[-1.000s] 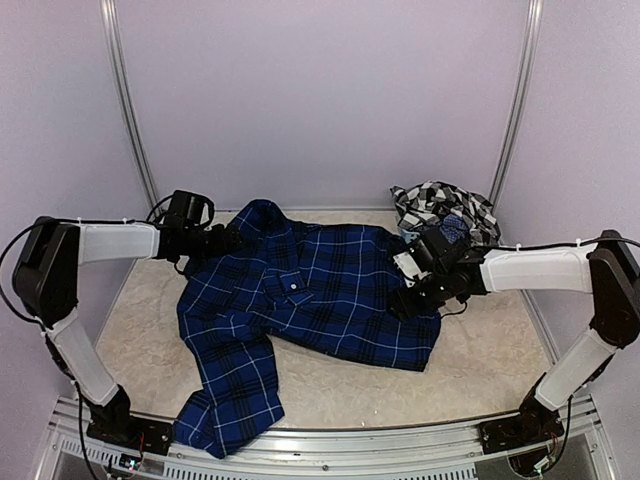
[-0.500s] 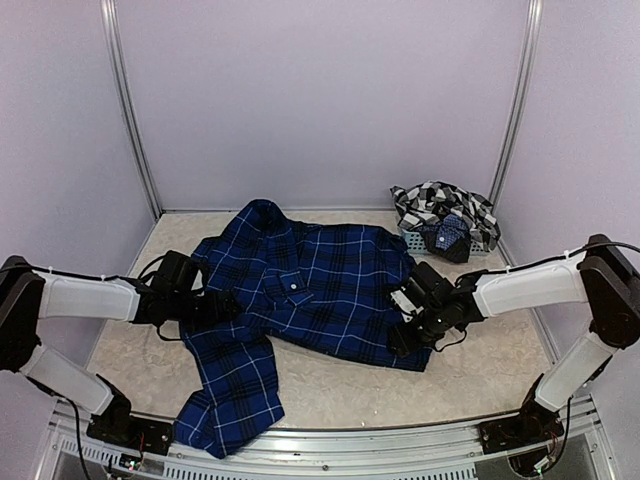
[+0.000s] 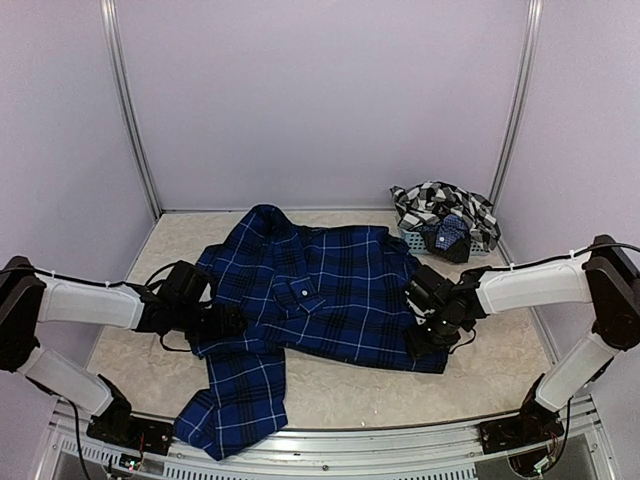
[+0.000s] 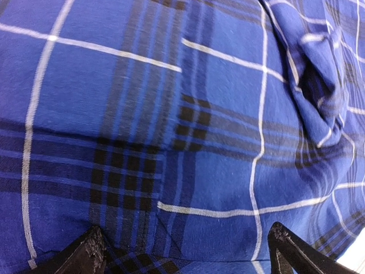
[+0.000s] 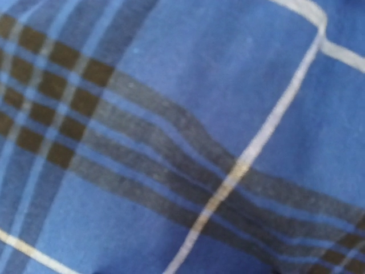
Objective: Fold and stack the long sleeve shirts
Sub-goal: Smooth out the flattened shirt at the center of the board.
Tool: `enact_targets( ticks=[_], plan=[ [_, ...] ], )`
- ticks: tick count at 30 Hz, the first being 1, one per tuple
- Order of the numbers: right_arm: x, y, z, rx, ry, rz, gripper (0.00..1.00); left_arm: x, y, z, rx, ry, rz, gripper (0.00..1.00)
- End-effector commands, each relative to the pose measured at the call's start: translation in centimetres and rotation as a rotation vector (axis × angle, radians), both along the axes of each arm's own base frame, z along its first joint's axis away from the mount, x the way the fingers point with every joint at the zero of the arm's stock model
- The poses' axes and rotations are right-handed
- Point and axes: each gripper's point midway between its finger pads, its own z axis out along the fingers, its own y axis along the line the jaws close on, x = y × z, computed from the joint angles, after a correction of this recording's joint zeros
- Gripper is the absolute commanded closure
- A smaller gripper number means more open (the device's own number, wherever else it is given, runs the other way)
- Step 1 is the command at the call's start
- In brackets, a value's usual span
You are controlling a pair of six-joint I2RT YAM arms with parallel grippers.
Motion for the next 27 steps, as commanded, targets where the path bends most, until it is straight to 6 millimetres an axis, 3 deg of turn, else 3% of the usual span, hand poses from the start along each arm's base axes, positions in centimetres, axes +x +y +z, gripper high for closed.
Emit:
enact_targets(
  ticks=[1,7,12,15,19,23,27],
  plan=[
    [-3.7,-3.6,-1.5,-0.123,0.158,-0.044,0.39,-5.8,0.0,-3.6,0.096,0.189,-0.071,0.06],
    [-3.5,-5.0,-1.0,-0.179,0.174,-0.087,0.37,-10.8,-0.2,-4.5,0.147,0.277,-0.109,0.07],
    [-2.2,-5.9,0.1,-0.192,0.145,-0.114,0.36,-11.9,-0.3,-2.7,0.14,0.288,-0.072,0.12],
    [-1.1,-6.5,1.1,-0.193,0.118,-0.129,0.36,-11.6,0.0,-1.1,0.137,0.252,-0.035,0.13],
    [0.6,-5.1,2.7,-0.128,0.058,-0.105,0.36,-8.8,-1.9,2.3,0.078,0.116,-0.049,0.08],
    [2.0,-2.9,4.7,-0.027,-0.015,-0.049,0.37,-4.4,-6.0,6.9,0.049,-0.067,-0.147,0.04],
    [2.7,-1.2,6.5,0.064,-0.075,0.007,0.37,-0.7,-8.9,8.5,0.089,-0.154,-0.234,0.02]
  ],
)
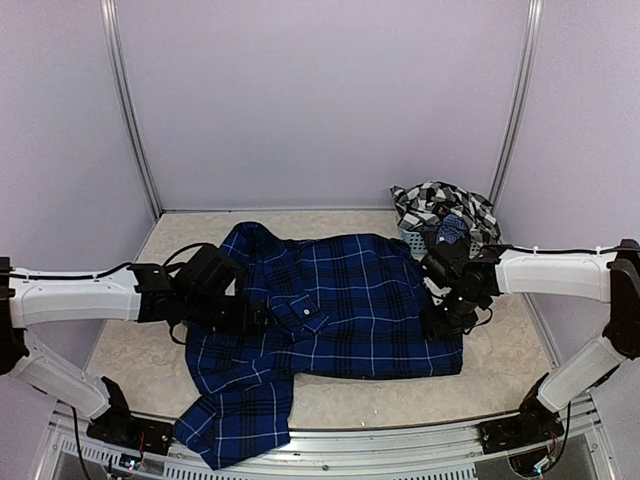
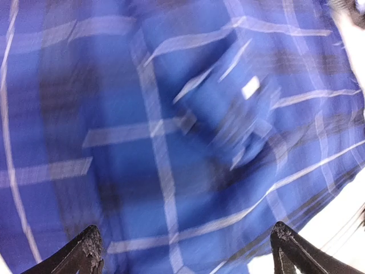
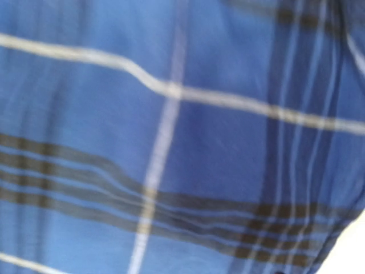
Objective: Fold and stack the long sleeve shirts
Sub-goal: Smooth out the flattened shirt at the center of the board.
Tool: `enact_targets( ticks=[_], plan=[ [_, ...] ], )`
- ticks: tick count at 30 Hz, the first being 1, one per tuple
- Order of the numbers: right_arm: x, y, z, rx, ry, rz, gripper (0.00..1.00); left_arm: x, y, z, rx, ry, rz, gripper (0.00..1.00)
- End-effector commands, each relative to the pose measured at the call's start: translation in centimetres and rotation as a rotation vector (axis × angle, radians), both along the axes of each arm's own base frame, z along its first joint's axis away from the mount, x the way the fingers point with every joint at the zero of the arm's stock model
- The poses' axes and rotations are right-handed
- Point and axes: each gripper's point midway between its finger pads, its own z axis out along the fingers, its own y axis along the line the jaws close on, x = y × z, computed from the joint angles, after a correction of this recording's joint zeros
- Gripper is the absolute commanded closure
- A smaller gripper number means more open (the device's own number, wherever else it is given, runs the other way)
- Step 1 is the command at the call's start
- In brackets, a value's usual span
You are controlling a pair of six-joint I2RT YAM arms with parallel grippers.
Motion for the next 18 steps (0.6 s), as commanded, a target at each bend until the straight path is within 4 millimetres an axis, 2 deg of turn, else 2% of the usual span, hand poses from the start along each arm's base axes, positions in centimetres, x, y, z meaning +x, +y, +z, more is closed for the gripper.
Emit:
enact_targets(
  ticks=[1,5,9,14,18],
  plan=[
    [1.6,2.7,3.1,0.129,-0.101,0.082,0.37,4.8,-3.2,2.1,0.029,-0.151,-0.123,0.02],
    [1.8,3.3,3.2,0.15,-0.106,0.106,0.37,8.4,-5.6,2.2,0.009,-0.161,-0.221,0.03],
    [1.7,3.8,2.8,0.166,-0.09,0.12,0.37,10.8,-7.5,0.5,-0.004,-0.118,-0.319,0.06],
    [1.6,4.7,2.5,0.201,-0.082,0.141,0.38,12.1,-9.8,-0.9,-0.025,-0.116,-0.452,0.09],
    [1.6,4.8,1.8,0.195,-0.075,0.146,0.38,13.0,-10.5,-2.6,-0.016,-0.074,-0.504,0.13]
  ],
)
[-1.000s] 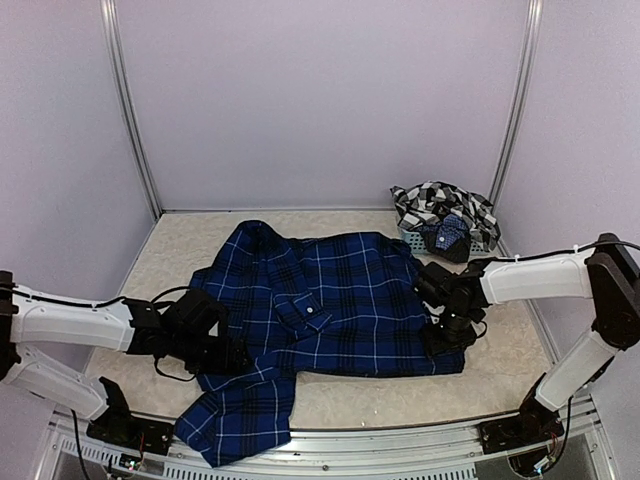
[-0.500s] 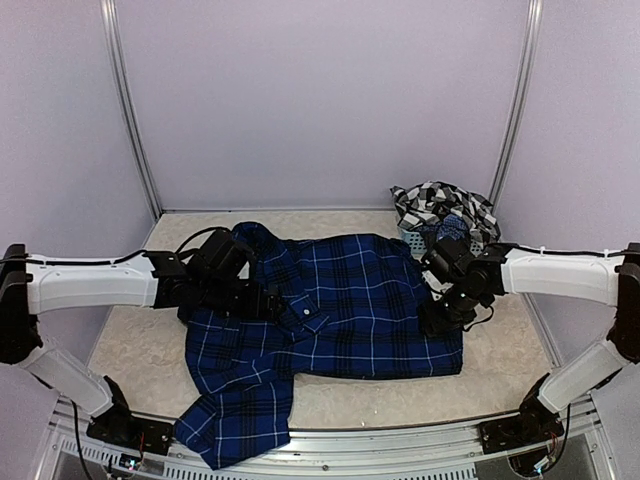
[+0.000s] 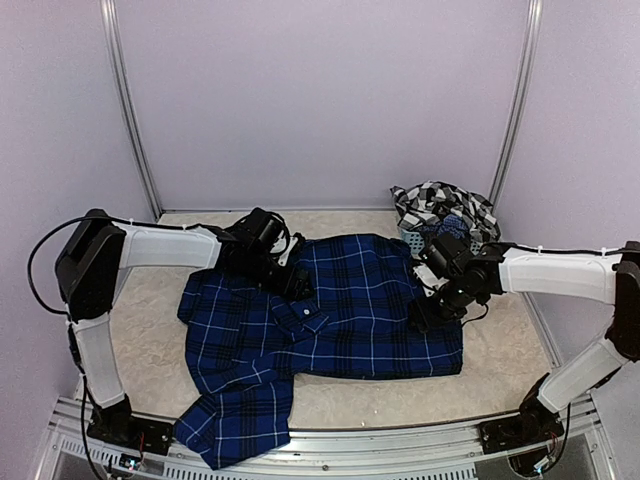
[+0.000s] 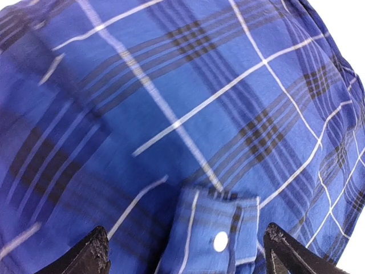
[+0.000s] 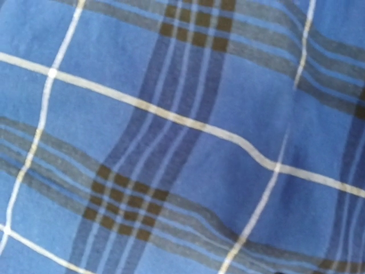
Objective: Fold and stack the long sleeve shirts
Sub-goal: Smooth out the flattened shirt at the center of the board.
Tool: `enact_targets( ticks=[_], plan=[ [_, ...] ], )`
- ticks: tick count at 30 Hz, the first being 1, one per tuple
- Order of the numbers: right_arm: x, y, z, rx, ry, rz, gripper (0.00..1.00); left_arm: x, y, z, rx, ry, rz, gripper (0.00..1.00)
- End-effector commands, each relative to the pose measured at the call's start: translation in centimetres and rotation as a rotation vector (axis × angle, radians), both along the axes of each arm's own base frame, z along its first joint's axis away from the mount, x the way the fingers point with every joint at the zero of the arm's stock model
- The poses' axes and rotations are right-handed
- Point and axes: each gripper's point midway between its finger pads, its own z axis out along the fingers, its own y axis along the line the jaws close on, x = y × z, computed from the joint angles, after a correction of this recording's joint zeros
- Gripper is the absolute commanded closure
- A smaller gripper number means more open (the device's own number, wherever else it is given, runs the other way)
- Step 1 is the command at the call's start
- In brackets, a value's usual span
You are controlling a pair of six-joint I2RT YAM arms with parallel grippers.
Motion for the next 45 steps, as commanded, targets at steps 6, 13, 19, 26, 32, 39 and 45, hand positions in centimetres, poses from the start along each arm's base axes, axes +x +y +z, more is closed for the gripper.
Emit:
enact_targets(
  ticks=[6,13,19,26,32,39,45],
  plan=[
    [-0.7,1.2,-1.3,0.045,0.03,0.043,0.38,0.2,-1.3,-2.7,0.016,0.05,-0.156,0.21],
    [-0.9,1.7,-2.0,0.06,0.048,0.052,0.38,-0.1,-0.6,-3.3,-0.016,0.092,-0.17,0.46],
    [-1.0,1.9,-2.3,0.058,0.055,0.057,0.39,-0.5,-1.1,-2.8,-0.073,0.117,-0.197,0.88],
    [-1.2,1.7,-2.3,0.055,0.057,0.051,0.39,0.4,-0.7,0.0,-0.138,0.095,-0.183,1.0],
    [-1.0,1.8,-2.2,0.054,0.053,0.054,0.39,3.9,1.2,6.6,-0.252,-0.007,-0.069,1.0],
    [-0.6,1.9,-2.0,0.043,0.043,0.059,0.39,10.9,7.2,15.7,-0.368,-0.187,0.176,1.0],
    [-0.3,2.0,-2.3,0.026,0.048,0.063,0.39,17.3,12.2,18.1,-0.354,-0.283,0.374,1.0]
  ],
)
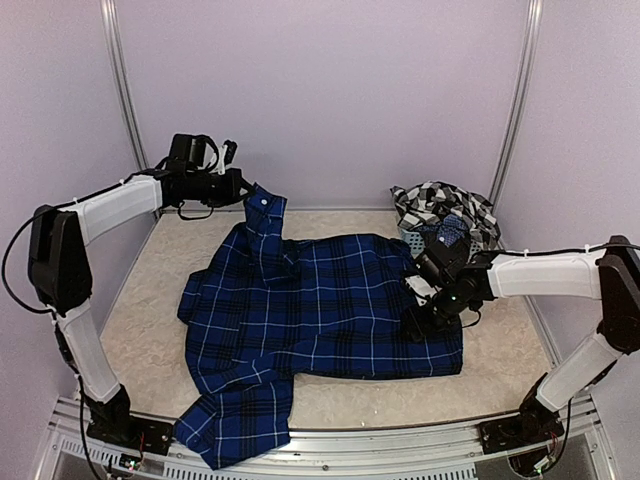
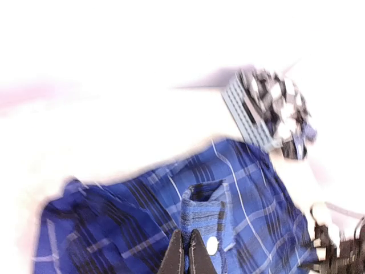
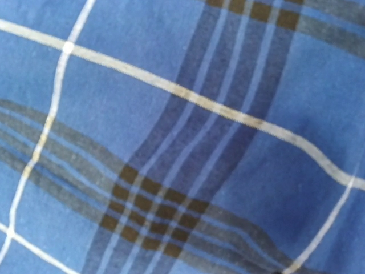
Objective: Fold and stack the long sleeve shirts
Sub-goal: Smooth out the flattened shirt at the center of the board.
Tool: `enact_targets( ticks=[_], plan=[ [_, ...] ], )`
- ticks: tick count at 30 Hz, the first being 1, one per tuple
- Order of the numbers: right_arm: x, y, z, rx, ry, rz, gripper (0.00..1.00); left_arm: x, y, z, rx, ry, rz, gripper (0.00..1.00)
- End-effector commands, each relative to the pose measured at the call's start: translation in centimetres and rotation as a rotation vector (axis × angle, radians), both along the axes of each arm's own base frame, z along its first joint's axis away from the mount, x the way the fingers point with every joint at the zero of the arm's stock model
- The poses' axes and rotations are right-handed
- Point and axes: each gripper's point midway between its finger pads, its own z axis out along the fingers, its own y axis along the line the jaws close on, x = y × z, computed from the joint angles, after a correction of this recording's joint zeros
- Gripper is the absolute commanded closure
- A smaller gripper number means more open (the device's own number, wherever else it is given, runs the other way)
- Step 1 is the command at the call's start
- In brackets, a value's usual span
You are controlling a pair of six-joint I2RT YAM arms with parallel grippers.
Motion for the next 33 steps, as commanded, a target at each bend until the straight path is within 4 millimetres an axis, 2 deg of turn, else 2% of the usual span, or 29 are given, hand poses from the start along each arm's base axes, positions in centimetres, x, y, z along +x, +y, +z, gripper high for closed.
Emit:
enact_targets(
  ticks=[1,7,10,16,19,21,22,26,27,28,30,32,33],
  plan=[
    [0.6,0.3,0.1,-0.018,-0.013,0.013,0.39,4.3,2.8,0.8,-0.005,-0.02,0.149,1.0],
    [0.7,0.1,0.3,-0.029,-0.02,0.006,0.39,8.5,3.4,-4.2,0.052,0.036,0.195,1.0],
    [0.7,0.0,0.2,-0.034,-0.02,0.002,0.39,9.7,3.8,-7.0,0.094,0.073,0.221,1.0],
    [0.5,-0.3,0.3,-0.032,-0.023,-0.013,0.39,9.7,5.1,-12.9,0.155,0.168,0.261,1.0],
    [0.5,-0.4,0.5,-0.033,-0.022,-0.016,0.39,9.2,6.0,-14.4,0.171,0.187,0.277,0.95],
    [0.5,-0.4,0.7,-0.029,-0.027,-0.019,0.39,8.9,6.5,-14.1,0.163,0.172,0.287,0.81],
    [0.4,-0.4,0.8,-0.027,-0.029,-0.021,0.39,8.8,6.7,-13.4,0.154,0.152,0.292,0.73],
    [0.0,-0.7,1.2,-0.019,-0.034,-0.027,0.39,7.9,7.6,-9.1,0.123,0.061,0.316,0.41],
    [-0.1,-0.7,1.3,-0.015,-0.036,-0.029,0.39,7.5,7.8,-7.2,0.112,0.029,0.324,0.34],
    [-0.3,-0.8,1.5,-0.01,-0.04,-0.029,0.39,7.0,8.1,-6.6,0.112,0.018,0.335,0.28],
    [-0.8,-0.6,2.0,0.009,-0.051,-0.02,0.39,5.9,8.7,-4.0,0.104,-0.022,0.355,0.18],
    [-1.5,0.1,2.9,0.043,-0.063,0.002,0.39,4.5,9.3,-3.0,0.106,-0.032,0.373,0.1],
    [-2.1,0.5,3.2,0.06,-0.064,0.018,0.39,3.7,9.5,-3.1,0.11,-0.027,0.378,0.05]
  ],
)
